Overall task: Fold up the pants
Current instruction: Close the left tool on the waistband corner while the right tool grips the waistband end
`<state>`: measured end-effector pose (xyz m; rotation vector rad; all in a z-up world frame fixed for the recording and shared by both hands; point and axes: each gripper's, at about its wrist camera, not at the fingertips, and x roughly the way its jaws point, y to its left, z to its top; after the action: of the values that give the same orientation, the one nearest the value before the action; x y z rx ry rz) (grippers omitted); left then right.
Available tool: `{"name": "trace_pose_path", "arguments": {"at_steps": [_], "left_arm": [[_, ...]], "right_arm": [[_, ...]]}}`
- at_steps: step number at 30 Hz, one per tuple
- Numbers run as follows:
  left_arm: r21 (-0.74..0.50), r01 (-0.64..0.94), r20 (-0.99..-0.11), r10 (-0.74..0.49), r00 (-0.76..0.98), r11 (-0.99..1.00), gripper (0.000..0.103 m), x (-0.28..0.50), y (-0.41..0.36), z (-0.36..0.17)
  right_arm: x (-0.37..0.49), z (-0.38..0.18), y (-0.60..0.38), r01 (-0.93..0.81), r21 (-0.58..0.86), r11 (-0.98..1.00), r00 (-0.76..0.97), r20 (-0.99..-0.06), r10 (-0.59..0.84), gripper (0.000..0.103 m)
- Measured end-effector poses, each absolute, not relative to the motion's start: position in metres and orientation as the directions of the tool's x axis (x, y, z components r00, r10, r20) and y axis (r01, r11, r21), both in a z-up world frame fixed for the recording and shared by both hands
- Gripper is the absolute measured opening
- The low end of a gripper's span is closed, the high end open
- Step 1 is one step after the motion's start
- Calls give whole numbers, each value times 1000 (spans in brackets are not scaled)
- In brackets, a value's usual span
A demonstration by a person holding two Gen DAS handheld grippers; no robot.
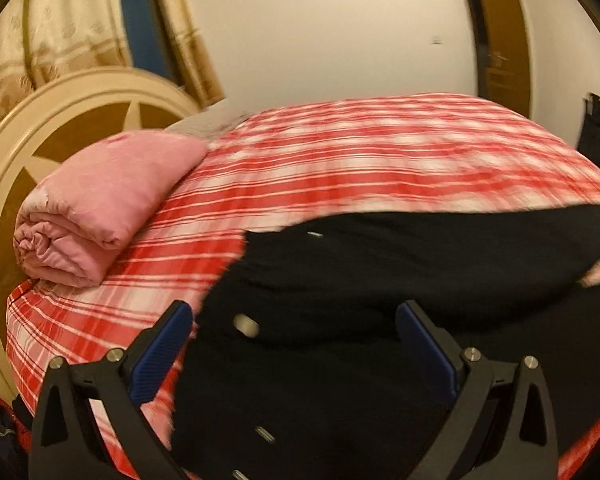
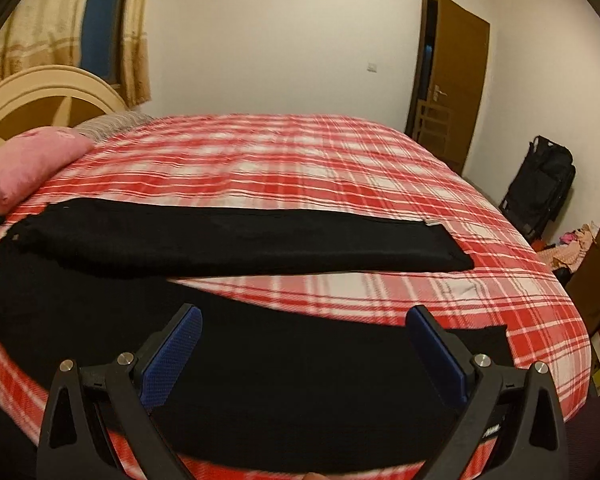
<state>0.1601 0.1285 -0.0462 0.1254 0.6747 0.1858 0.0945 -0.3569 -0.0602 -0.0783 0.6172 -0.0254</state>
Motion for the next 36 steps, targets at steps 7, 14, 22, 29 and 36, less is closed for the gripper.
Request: {"name": "trace_pose_path", "arguments": {"at_steps": [7, 14, 22, 29, 36], "left_arm": [[127, -131, -679, 183, 711, 983, 94, 242, 190, -60], [88, -83, -794, 120, 595, 993, 57, 322, 213, -106], [22, -16, -849, 27, 528, 1000, 55, 355, 218, -132], [-48, -11, -827, -34, 562, 999, 56, 350, 229, -138], [-17, 1, -826, -15, 563, 1000, 46, 354, 220, -136]], "right_arm": [[145, -65, -399, 58, -70, 996, 788, -610, -89, 102], [184, -68, -447, 140, -50, 989, 746, -652, -138, 102], [222, -74, -499, 227, -12, 974, 704, -689, -172, 102], [265, -88, -552, 294, 28, 955, 649, -739, -178, 86], [316, -104, -611, 371, 54, 927, 588, -786, -189, 82]]}}
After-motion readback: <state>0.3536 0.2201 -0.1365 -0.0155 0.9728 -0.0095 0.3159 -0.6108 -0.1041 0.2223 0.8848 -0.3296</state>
